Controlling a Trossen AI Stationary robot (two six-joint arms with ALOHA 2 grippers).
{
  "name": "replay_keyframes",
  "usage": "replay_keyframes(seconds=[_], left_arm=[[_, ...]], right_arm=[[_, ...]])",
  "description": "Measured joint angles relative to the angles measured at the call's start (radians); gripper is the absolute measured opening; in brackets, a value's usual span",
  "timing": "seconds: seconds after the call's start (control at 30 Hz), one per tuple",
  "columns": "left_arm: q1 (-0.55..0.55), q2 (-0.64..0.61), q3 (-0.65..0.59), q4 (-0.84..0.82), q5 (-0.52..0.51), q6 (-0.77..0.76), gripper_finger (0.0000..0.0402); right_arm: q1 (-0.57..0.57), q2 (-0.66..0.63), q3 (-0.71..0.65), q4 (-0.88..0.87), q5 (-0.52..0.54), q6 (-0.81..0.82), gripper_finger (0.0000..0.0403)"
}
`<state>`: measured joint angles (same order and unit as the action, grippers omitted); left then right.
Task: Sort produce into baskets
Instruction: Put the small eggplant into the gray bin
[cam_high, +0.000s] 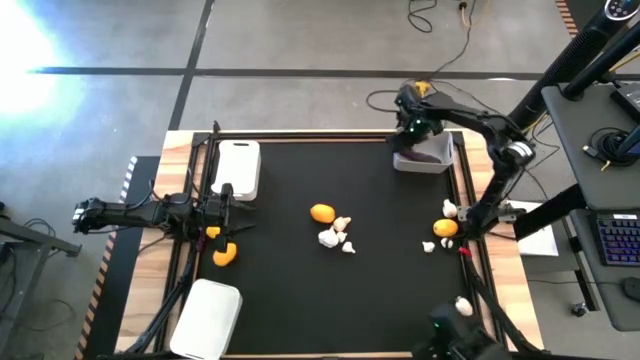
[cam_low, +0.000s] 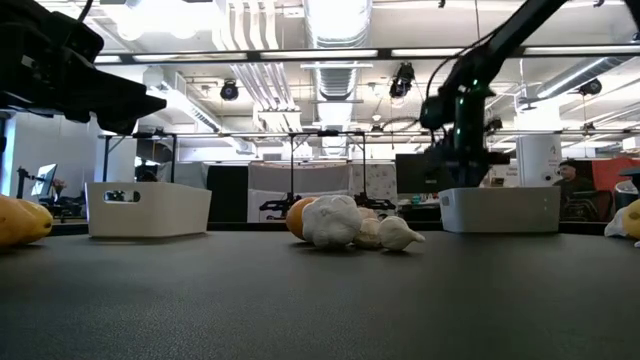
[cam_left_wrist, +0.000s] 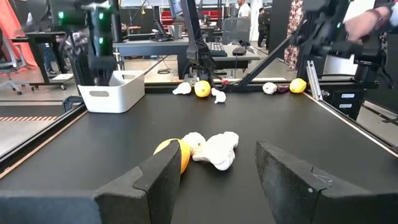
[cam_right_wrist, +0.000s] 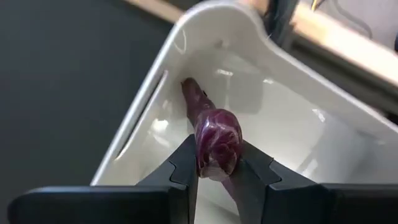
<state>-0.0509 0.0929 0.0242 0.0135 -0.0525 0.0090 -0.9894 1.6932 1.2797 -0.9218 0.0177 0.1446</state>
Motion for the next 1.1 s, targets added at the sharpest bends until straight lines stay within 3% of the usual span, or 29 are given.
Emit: replay_keyframes(seconds=[0.27,0.47,0.73,0.9,1.1], left_arm=[[0.000,0.000,0.000,0.000,0.000,0.000,0.0190],[0.000,0.000,0.000,0.000,0.000,0.000,0.0190],[0.000,0.000,0.000,0.000,0.000,0.000,0.0190],[0.000,0.000,0.000,0.000,0.000,0.000,0.0190],[0.000,0.000,0.000,0.000,0.000,0.000,0.0190]], right_arm=[[-0.012,0.102,0.000,0.023,0.008,-0.017,0.0095],[-0.014,0.114,0.007,0.030,0.036,-0.036,0.0145],[0.021,-0.011,0.098,-0.105,0.040,0.033,0.0191],[0.186,-0.215,0.088,-0.185,0.039,0.103,0.0188],[0.538,-0.470,-0.004,-0.204,0.041,0.274,0.0182]])
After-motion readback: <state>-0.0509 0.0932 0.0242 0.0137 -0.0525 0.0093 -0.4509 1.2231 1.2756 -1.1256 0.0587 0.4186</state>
